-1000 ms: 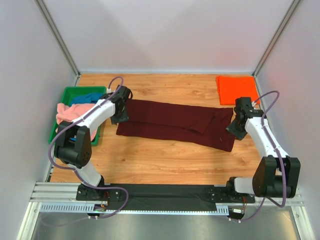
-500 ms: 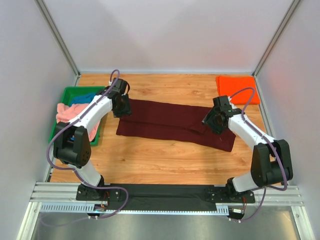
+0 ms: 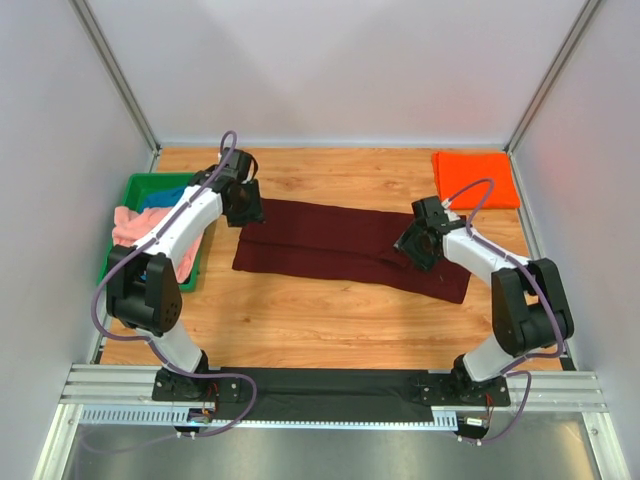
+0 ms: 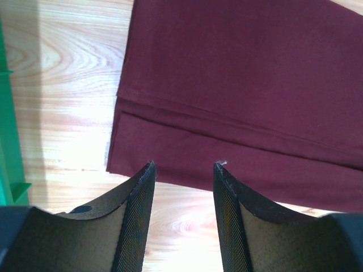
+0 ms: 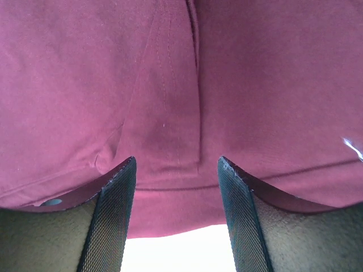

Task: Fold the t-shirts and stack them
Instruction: Fold the tshirt

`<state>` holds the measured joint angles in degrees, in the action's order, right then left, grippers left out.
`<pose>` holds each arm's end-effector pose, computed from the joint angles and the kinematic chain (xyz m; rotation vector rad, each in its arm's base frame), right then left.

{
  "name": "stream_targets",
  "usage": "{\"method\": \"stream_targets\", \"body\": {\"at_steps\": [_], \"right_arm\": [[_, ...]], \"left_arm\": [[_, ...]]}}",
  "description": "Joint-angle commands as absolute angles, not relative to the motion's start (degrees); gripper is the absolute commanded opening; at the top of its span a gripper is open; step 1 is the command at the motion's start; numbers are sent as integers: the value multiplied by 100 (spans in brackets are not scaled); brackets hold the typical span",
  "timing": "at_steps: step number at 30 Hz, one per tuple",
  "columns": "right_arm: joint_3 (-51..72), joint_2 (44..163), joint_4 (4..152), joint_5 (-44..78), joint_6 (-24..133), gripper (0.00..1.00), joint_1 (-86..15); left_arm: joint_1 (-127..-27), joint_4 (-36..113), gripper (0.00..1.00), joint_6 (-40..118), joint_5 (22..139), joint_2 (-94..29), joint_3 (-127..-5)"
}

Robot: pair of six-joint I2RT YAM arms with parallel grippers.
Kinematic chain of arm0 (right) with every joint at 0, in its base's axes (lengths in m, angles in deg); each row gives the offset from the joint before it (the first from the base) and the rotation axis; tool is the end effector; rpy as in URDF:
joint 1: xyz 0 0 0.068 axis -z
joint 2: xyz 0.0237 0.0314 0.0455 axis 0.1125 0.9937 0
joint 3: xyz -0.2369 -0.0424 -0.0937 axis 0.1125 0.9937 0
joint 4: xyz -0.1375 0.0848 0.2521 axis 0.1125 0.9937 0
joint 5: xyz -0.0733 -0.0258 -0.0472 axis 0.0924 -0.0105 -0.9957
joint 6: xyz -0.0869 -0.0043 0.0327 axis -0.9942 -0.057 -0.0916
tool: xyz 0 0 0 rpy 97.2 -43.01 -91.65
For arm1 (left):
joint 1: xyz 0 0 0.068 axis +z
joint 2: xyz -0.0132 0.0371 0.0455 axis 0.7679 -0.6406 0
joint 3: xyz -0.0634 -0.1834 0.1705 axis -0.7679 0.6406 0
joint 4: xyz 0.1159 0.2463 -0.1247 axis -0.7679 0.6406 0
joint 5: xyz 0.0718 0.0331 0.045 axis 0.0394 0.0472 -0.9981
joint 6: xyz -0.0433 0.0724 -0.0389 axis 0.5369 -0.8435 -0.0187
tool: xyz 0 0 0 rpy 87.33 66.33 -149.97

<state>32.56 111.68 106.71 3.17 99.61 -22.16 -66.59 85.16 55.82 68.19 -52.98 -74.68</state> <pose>0.3384 0.0853 0.1001 0.8775 2.5735 0.1981 0.4013 -0.1121 0.2063 -0.3082 2.6064 -0.1846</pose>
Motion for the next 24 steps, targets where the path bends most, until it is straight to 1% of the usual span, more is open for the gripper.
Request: {"method": "stream_targets", "body": {"at_steps": [1, 7, 17, 22, 24], "right_arm": [[3327, 11343, 10130, 249, 10154, 61, -2246], [3477, 11379, 9726, 310, 10172, 60, -2246], [3565, 11361, 9163, 424, 10365, 56, -2237], [3363, 11501, 8741, 583, 10339, 53, -2246], [3022, 11580, 8609, 609, 10182, 52, -2246]], "left_arm": [[-6572, 8600, 52, 5417, 6789, -5188, -7714], [-6519, 8697, 52, 5355, 6675, -5179, -7775], [-6475, 8811, 50, 5355, 6569, -5205, -7854], [-6466, 8820, 50, 5381, 6560, -5214, -7846], [-6466, 8811, 50, 5408, 6543, -5196, -7828]]}}
